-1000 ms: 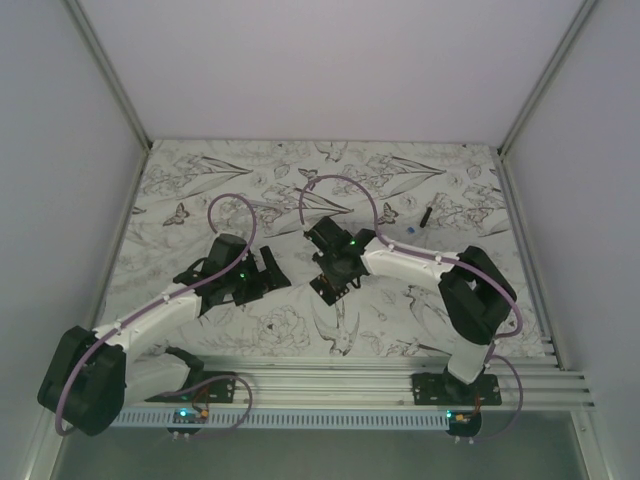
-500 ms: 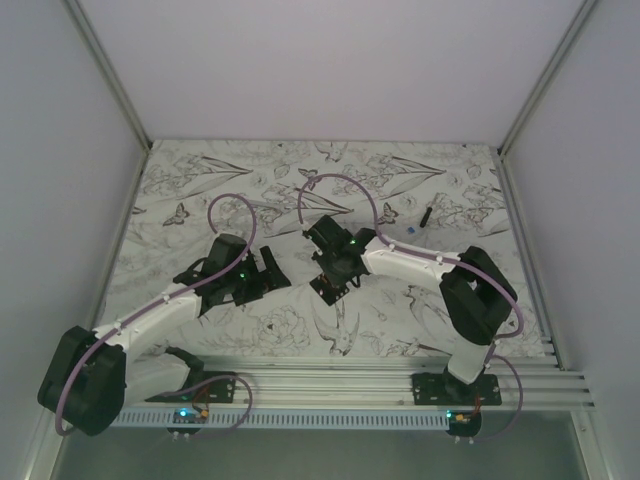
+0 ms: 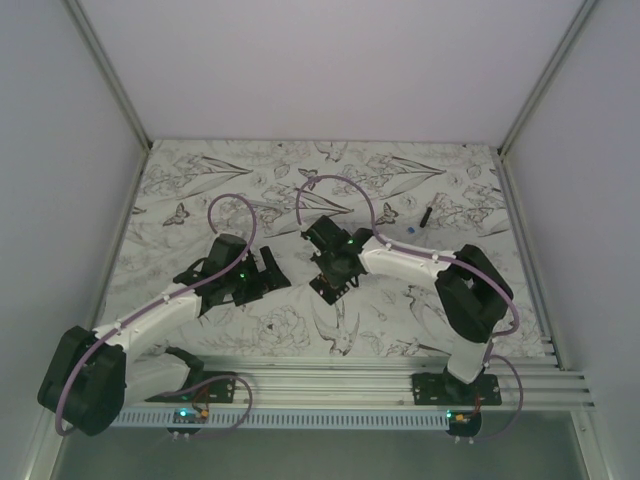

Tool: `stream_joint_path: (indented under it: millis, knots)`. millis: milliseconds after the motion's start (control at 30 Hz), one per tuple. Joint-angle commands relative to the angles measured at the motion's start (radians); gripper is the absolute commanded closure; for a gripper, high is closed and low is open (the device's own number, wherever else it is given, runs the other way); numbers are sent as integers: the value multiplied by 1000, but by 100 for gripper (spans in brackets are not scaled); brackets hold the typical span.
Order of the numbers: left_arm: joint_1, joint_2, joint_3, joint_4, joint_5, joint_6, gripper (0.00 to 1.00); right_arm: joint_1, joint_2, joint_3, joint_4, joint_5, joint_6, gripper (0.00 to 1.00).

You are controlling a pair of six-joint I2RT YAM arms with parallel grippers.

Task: Snap on the fuse box
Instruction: Install the fuse at the fuse box base.

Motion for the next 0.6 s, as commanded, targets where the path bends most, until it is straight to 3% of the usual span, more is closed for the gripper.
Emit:
stream_joint_path:
  millis: [0,67,567]
  knots:
    - [9,-7,-1,-23,11,12,1,-6,33,33,3,-17,-14,96]
    - [9,-5,0,-23,11,13,1,-6,47,39,-12,-17,-19,100]
    - [9,5,5,-22,8,13,1,15,184,26,-78,32,-20,100]
